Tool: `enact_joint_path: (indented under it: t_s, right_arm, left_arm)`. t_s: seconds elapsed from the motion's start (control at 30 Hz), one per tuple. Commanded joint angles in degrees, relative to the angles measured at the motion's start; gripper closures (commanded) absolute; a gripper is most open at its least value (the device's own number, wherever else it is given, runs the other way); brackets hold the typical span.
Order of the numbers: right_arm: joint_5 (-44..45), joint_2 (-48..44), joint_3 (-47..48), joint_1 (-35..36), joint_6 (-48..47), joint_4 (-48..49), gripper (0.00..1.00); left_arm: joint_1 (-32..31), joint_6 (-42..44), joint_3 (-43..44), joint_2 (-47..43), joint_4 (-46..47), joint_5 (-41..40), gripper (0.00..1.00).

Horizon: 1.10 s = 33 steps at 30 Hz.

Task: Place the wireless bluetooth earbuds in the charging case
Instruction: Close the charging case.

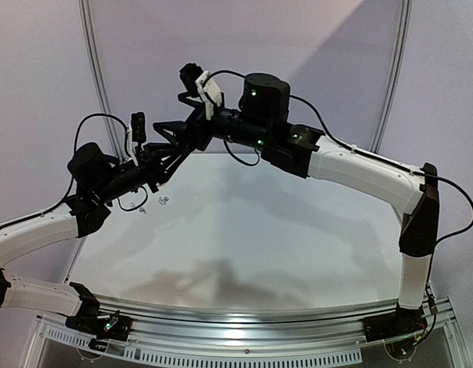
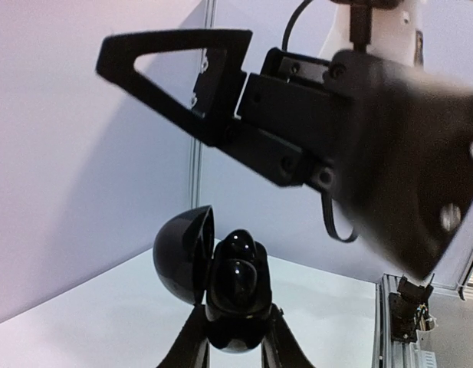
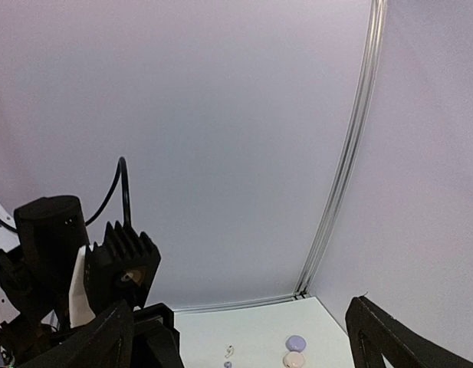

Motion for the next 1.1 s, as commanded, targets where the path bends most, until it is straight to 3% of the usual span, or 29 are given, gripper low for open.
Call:
enact_joint_path:
  t_s: [0.0, 0.1, 0.27, 0.47, 0.57, 0.83, 0.93, 1.07]
  right_arm:
    - [-4.3, -5.8, -0.3, -2.1, 6.5, 1.2, 0.03]
    - [-5.7, -7.1, -0.2, -2.3, 5.4, -1.2, 0.11]
    - [-8.3, -9.6, 0.8, -2.8, 3.3, -10.2, 0.36]
    - [-8.4, -10.4, 2.0, -3.5, 2.5, -21.3, 0.39]
    - [-9.3, -8.2, 4.8, -4.4, 7.3, -25.2, 0.41]
    - [-7.9, -3.0, 5.2, -4.3, 9.1, -28.8, 0.52]
    - [-8.5, -1.7, 4.1, -3.5, 10.0, -28.3, 0.55]
    - [-11.7, -0.7, 1.8, -2.0, 5.8, -28.0, 0.56]
  left_arm:
    - [0.4, 1.0, 1.1, -1.0, -0.5, 1.2, 1.00]
    - [0.4, 1.9, 1.1, -1.2, -0.9, 1.7, 1.00]
    - [0.4, 6.3, 1.2, -1.4, -2.2, 3.6, 1.00]
    - [0.9, 18.7, 0.7, -1.1, -2.9, 13.3, 1.00]
    - [1.1, 31.6, 1.1, -0.9, -6.2, 19.3, 1.00]
    - [1.1, 75.0, 1.4, -1.0, -13.4, 15.7, 1.00]
    - [1.1, 84.2, 1.1, -1.1, -13.6, 13.9, 1.00]
    - [1.0, 88.1, 0.7, -1.3, -13.0, 11.4, 1.00]
